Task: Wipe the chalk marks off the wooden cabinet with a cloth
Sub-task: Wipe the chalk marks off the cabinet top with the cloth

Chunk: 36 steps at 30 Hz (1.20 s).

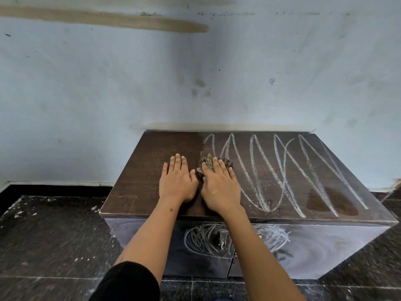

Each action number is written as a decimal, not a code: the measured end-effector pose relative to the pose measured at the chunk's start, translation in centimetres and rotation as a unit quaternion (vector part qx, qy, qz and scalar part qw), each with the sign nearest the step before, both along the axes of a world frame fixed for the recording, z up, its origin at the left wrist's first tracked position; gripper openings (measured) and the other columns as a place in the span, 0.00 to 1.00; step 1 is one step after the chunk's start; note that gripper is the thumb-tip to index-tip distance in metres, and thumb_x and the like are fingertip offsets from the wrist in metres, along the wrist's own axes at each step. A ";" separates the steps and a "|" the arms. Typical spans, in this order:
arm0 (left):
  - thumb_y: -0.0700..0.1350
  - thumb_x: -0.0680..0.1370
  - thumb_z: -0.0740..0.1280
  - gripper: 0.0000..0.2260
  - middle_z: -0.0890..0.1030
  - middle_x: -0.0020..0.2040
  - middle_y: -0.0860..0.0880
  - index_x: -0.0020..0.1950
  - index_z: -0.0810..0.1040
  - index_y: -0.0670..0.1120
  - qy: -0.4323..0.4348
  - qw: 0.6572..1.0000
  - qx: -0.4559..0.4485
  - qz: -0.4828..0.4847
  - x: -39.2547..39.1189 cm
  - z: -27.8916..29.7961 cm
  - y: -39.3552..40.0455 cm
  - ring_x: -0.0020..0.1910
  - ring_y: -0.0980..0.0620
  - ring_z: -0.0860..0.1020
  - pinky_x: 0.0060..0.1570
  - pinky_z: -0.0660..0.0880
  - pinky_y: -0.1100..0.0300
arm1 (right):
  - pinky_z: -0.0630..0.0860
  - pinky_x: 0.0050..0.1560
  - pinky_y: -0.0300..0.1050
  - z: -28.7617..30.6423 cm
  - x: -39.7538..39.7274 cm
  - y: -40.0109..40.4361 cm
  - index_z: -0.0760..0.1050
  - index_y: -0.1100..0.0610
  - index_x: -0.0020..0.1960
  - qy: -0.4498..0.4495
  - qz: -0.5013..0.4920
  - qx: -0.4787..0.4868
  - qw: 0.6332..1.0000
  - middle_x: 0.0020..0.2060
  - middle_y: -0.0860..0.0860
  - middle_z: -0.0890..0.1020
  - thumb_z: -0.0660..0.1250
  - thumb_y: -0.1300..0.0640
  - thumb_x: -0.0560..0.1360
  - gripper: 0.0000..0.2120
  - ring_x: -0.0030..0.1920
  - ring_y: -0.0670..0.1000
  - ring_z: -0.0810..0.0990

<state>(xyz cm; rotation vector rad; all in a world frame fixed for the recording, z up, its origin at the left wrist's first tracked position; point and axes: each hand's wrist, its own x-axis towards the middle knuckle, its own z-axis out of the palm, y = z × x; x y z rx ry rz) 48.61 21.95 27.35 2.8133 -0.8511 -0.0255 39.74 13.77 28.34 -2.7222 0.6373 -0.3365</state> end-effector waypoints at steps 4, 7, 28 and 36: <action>0.51 0.82 0.45 0.25 0.46 0.78 0.45 0.77 0.47 0.42 -0.001 1.000 -0.005 -0.003 0.0 0.0 0.1 0.77 0.49 0.44 0.74 0.42 0.53 | 0.44 0.76 0.51 -0.2 0.9 0.2 0.54 0.51 0.76 -0.006 -0.027 -0.009 1.000 0.77 0.53 0.51 0.49 0.53 0.81 0.24 0.77 0.51 0.46; 0.51 0.82 0.45 0.25 0.46 0.78 0.45 0.77 0.47 0.42 -0.003 1.000 -0.013 0.002 0.0 -0.1 0.0 0.77 0.49 0.44 0.74 0.41 0.53 | 0.41 0.76 0.49 -0.8 -1.9 1.6 0.51 0.50 0.77 -0.029 -0.029 -0.016 0.999 0.77 0.52 0.49 0.49 0.54 0.81 0.24 0.77 0.50 0.44; 0.51 0.82 0.45 0.25 0.46 0.78 0.46 0.77 0.47 0.43 0.000 1.000 -0.021 0.001 0.0 0.0 0.1 0.77 0.50 0.44 0.74 0.41 0.54 | 0.49 0.75 0.49 -0.7 -2.3 1.4 0.61 0.48 0.73 -0.057 -0.043 -0.024 0.997 0.75 0.50 0.58 0.53 0.53 0.78 0.23 0.75 0.50 0.54; 0.51 0.82 0.45 0.25 0.46 0.78 0.45 0.77 0.47 0.42 -0.006 1.000 -0.014 0.004 -0.1 0.0 0.1 0.77 0.49 0.44 0.74 0.42 0.53 | 0.44 0.76 0.50 -0.2 0.7 -0.2 0.55 0.50 0.76 -0.021 -0.030 -0.010 0.999 0.77 0.51 0.53 0.49 0.52 0.81 0.23 0.77 0.50 0.47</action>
